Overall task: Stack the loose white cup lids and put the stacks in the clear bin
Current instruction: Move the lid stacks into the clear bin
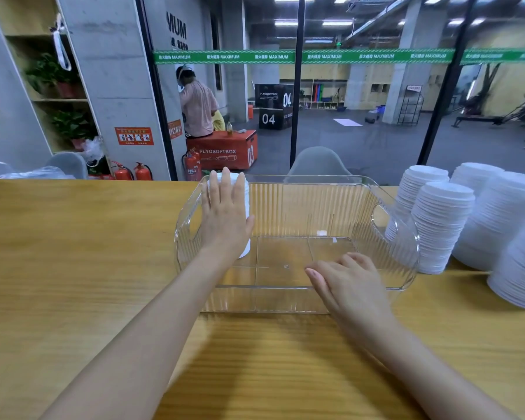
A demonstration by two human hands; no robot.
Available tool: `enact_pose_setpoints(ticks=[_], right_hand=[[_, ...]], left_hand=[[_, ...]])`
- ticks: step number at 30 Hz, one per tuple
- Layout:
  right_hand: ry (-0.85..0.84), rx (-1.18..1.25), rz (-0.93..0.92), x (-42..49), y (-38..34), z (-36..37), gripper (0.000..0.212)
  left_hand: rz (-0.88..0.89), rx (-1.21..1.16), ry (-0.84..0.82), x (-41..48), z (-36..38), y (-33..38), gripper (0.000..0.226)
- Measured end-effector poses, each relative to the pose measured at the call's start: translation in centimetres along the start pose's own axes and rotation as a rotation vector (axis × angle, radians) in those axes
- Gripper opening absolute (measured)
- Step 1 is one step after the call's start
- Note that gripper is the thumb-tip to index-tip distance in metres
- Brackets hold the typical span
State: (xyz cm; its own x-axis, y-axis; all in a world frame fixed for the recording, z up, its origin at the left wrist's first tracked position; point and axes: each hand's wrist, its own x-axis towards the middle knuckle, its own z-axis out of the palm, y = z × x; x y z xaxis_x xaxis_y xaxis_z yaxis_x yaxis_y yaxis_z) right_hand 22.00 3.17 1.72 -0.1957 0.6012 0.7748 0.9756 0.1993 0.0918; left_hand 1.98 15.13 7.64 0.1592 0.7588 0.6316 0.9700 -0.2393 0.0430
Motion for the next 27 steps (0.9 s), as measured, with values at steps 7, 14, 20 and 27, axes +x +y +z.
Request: enact_pose_setpoints(ticks=[7,14,20,27], right_hand=[[-0.068,-0.002,0.003,-0.7,1.0,-2.0,0.060],[-0.015,-0.018,-0.002,-4.0,4.2,-6.6,0.033],[0.019,-0.059,0.116,-8.1,8.7,-10.2,0.030],[-0.074,-0.133,0.306,-12.0,14.4,-12.1,0.032]], left_hand=[[0.040,-0.042,-0.028,-1.8,-2.0,2.4,0.078],[0.175,-0.244,-0.079,-5.7,-3.9,9.8,0.069],[0.362,-0.495,0.136,-8.9,-4.2,17.6,0.057],[0.552,-0.665,0.161,-11.1,-1.2,26.8,0.044]])
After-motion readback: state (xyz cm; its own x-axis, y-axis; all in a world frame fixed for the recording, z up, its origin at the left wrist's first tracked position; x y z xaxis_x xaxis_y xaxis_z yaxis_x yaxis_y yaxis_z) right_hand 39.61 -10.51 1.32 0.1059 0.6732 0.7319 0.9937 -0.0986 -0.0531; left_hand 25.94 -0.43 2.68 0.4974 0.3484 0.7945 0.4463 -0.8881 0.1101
